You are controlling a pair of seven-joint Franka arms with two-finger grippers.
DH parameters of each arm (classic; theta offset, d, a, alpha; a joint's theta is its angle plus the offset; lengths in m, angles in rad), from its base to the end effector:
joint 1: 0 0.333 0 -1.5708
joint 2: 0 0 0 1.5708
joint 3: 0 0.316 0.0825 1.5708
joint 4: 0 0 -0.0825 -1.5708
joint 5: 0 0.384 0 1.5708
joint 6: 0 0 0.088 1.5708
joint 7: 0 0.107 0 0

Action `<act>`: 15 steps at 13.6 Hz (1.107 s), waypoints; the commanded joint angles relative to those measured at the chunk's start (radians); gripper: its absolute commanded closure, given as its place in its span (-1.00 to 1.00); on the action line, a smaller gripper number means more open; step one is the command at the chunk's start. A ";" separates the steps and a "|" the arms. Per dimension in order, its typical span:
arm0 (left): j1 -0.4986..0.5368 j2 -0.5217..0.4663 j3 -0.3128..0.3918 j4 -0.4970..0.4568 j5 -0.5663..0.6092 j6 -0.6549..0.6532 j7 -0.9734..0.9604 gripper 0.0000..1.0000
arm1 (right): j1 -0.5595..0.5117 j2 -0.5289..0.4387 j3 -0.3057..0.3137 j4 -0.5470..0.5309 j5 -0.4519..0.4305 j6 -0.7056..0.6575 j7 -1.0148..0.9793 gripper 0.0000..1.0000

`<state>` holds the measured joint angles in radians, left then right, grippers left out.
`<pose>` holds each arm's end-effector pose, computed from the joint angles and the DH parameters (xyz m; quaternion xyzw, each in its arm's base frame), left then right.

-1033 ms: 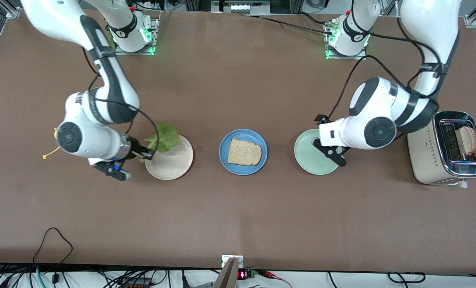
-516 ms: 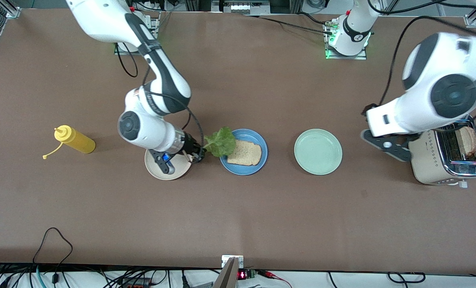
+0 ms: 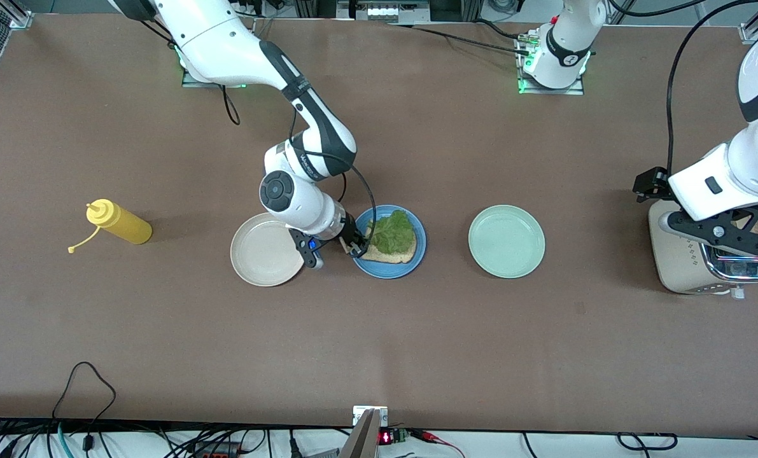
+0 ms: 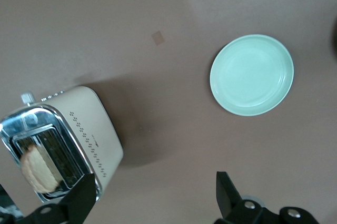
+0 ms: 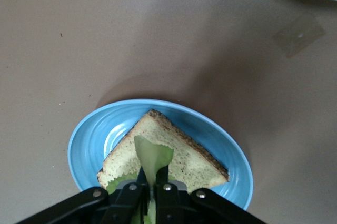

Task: Make sandwich in blue plate with both arms
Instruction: 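Open the right gripper over the toast and withdraw the right arm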

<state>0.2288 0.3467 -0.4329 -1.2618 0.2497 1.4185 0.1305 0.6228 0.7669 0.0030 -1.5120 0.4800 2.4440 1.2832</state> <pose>0.6324 -0.0517 0.5644 -0.9838 0.1513 0.0785 0.0552 0.5903 0.4269 0.2252 -0.8613 0.4728 0.0910 0.1625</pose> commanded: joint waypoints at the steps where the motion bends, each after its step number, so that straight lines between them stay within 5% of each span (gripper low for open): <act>1: -0.003 -0.006 -0.010 0.008 -0.021 -0.015 -0.098 -1.00 | 0.003 0.012 -0.006 0.029 0.019 -0.006 -0.002 0.02; 3: -0.003 -0.006 -0.012 0.008 -0.023 -0.015 -0.111 -1.00 | -0.008 0.005 -0.009 0.029 0.009 -0.009 -0.011 -1.00; 7: -0.012 -0.006 -0.013 0.008 -0.023 -0.013 -0.112 -1.00 | -0.083 -0.064 -0.018 0.023 0.000 -0.158 -0.111 -1.00; 15: -0.012 -0.014 -0.018 0.010 -0.024 -0.013 -0.112 -1.00 | -0.353 -0.418 -0.043 0.024 -0.098 -0.805 -0.575 -1.00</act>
<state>0.2189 0.3452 -0.4521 -1.2588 0.2421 1.4185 0.0255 0.2938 0.4470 -0.0377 -1.4541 0.4109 1.7438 0.8135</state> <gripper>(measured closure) 0.000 0.000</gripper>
